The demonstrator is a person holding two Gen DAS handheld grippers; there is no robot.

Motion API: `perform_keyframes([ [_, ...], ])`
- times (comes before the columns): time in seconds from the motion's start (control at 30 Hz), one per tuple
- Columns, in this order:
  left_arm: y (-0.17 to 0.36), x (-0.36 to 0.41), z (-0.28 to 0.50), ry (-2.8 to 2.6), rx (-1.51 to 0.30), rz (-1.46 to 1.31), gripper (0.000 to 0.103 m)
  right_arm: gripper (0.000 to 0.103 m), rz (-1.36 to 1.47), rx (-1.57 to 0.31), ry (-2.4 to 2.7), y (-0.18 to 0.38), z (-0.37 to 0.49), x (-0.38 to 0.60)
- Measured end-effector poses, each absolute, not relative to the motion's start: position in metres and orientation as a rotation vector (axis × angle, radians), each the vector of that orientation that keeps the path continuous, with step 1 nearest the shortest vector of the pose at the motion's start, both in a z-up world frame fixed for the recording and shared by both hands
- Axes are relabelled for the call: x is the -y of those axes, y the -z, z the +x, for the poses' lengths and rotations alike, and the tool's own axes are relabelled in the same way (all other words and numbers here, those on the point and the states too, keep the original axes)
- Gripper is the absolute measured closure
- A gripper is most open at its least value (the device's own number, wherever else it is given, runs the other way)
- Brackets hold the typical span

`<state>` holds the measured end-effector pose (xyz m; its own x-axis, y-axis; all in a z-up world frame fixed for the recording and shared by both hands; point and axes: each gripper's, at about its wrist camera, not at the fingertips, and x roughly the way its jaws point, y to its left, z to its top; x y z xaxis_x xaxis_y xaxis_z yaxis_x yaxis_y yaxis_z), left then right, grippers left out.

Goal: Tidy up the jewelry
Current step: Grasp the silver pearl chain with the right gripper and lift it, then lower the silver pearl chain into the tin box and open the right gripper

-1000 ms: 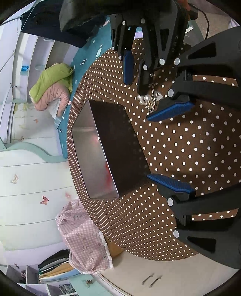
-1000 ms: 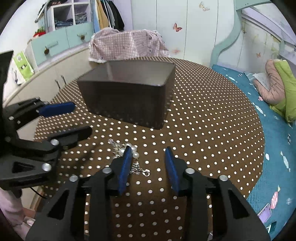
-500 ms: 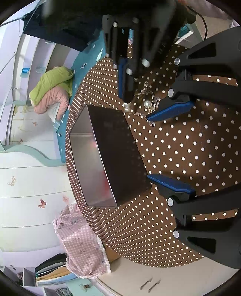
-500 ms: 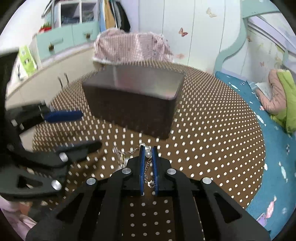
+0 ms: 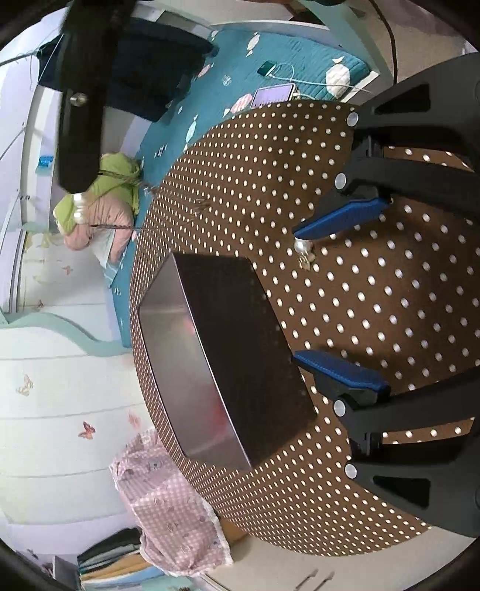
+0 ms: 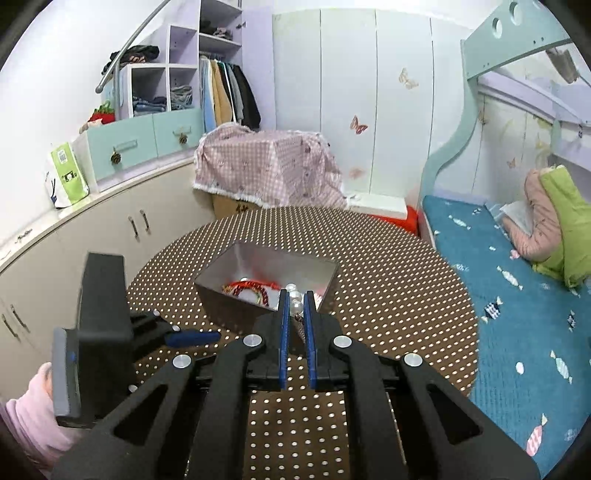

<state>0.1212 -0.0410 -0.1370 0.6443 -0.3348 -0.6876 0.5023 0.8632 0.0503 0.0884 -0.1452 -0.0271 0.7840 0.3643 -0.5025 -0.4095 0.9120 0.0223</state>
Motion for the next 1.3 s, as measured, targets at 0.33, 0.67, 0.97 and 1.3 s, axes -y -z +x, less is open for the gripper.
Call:
perform_keyframes([
  [0.33, 0.147, 0.057, 0.137, 0.511, -0.778, 0.284, 0.097, 0.097, -0.078, -0.562, -0.393, 0.041, 0.086, 0.155],
  [0.67, 0.135, 0.038, 0.134, 0.496, -0.749, 0.229, 0.098, 0.097, -0.066, -0.57, -0.394, 0.042, 0.091, 0.156],
  [0.97, 0.084, 0.018, 0.132, 0.436, -0.634, 0.194, 0.098, 0.097, -0.086, -0.527, -0.43, 0.018, 0.102, 0.142],
  [1.3, 0.041, 0.0, 0.151, 0.387, -0.566, 0.159, 0.097, 0.096, -0.127, -0.472, -0.467, -0.01, 0.128, 0.12],
])
